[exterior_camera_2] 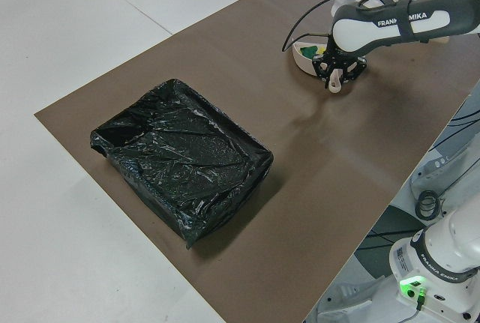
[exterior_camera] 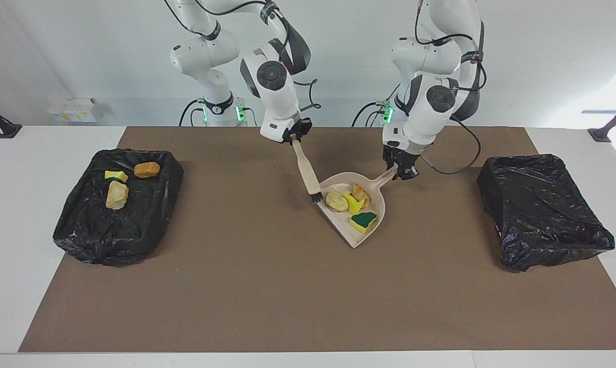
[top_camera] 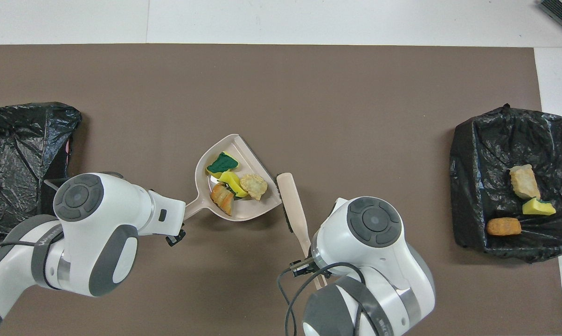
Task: Sweep and dump trash in bin
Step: 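Lift the dustpan with the left gripper while the right gripper drops the brush, then tip the dustpan into the bag while the right gripper reaches the other bag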
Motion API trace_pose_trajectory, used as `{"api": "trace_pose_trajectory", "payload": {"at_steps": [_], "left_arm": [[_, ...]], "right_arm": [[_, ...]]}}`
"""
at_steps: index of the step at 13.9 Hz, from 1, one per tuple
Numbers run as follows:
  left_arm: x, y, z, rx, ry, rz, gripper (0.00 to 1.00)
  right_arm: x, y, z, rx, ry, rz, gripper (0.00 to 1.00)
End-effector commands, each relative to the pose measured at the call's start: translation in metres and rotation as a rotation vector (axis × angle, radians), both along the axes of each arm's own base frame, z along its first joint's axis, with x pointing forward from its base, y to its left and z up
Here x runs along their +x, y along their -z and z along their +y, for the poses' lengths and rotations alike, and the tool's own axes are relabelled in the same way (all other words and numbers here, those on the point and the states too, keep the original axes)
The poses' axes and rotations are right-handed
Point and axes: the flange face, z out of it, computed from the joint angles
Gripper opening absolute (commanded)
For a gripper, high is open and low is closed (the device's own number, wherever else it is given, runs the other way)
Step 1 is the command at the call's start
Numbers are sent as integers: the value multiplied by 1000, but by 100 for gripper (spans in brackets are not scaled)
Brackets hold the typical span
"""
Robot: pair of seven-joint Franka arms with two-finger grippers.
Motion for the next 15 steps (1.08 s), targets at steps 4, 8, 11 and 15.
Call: {"api": "trace_pose_trajectory", "payload": {"at_steps": [4,8,11,15], "left_arm": [[21,-76,57,-44,-112,-26,0],[39,-121,114,-38,-193,-16,0],[50,-151,187,-16,-219,-20,0],[48,-168,294,-12,-211,-31,0]], "right_arm": [[-43,-22,30,-83,142,-12,0],[-89,13,86,-158,228,22,0],[-109,47,122,-157,252,3,0],[-117,81,132,-149,243,-16,0]]}}
